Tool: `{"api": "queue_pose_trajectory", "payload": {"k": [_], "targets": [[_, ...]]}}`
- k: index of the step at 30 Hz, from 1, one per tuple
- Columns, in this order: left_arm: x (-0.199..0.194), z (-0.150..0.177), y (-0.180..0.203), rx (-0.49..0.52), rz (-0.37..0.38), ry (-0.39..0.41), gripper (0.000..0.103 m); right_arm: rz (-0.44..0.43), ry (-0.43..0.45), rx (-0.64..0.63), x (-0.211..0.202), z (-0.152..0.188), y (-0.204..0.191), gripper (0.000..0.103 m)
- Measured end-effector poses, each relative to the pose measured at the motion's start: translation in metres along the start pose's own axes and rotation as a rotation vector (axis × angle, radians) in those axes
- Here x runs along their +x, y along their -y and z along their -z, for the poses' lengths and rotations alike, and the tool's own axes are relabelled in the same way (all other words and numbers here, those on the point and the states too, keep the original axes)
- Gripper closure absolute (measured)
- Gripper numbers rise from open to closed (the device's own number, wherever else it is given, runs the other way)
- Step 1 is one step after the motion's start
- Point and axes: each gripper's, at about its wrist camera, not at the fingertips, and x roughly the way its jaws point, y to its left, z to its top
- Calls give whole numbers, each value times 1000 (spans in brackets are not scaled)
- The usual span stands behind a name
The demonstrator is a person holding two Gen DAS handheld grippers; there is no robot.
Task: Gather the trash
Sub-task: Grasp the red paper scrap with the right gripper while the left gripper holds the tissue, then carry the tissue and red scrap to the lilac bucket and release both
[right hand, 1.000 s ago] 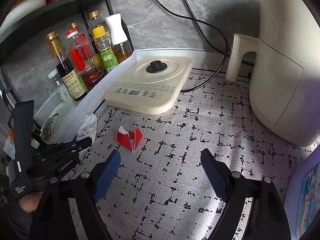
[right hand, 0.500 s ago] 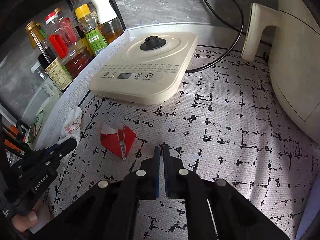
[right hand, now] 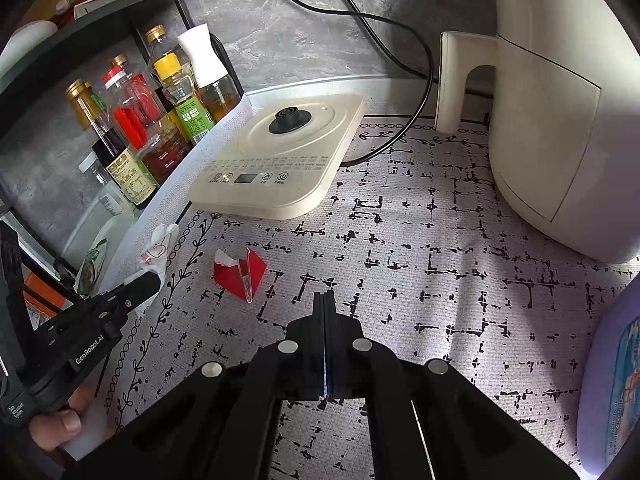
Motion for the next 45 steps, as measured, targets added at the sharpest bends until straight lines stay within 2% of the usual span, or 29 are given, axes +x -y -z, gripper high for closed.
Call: {"api": "queue_pose_trajectory", "payload": {"k": [3, 5, 6, 7, 8, 15, 21, 25, 27, 36, 45], "targets": [[-3, -2, 2, 11, -1, 11, 95, -12, 8, 1, -2, -1, 0, 101], [-4, -3, 1, 11, 1, 14, 95, -46, 12, 0, -1, -1, -3, 95], [-5, -4, 0, 11, 0, 16, 95, -58, 11, -4, 0, -3, -5, 86], [-4, -5, -1, 12, 3, 16, 95, -60, 21, -9, 0, -4, -7, 61], [-3, -6, -2, 13, 10, 13, 95, -53, 36, -16, 0, -6, -11, 57], [6, -14, -8, 22, 28, 16, 95, -76, -18, -52, 25, -19, -31, 62], [19, -15, -16, 2, 37, -3, 95, -86, -59, -60, 54, -28, -44, 73], [25, -15, -15, 1, 47, -17, 95, -67, -96, -50, 73, -29, -42, 98], [24, -15, -12, 5, 50, -16, 95, -71, -108, -41, 72, -32, -39, 100], [1, -20, 10, 11, 81, 10, 95, -40, -29, -10, 20, -34, -18, 100], [-46, -28, 44, 21, 122, 76, 95, -23, 111, 5, -71, -37, 4, 100]]}}
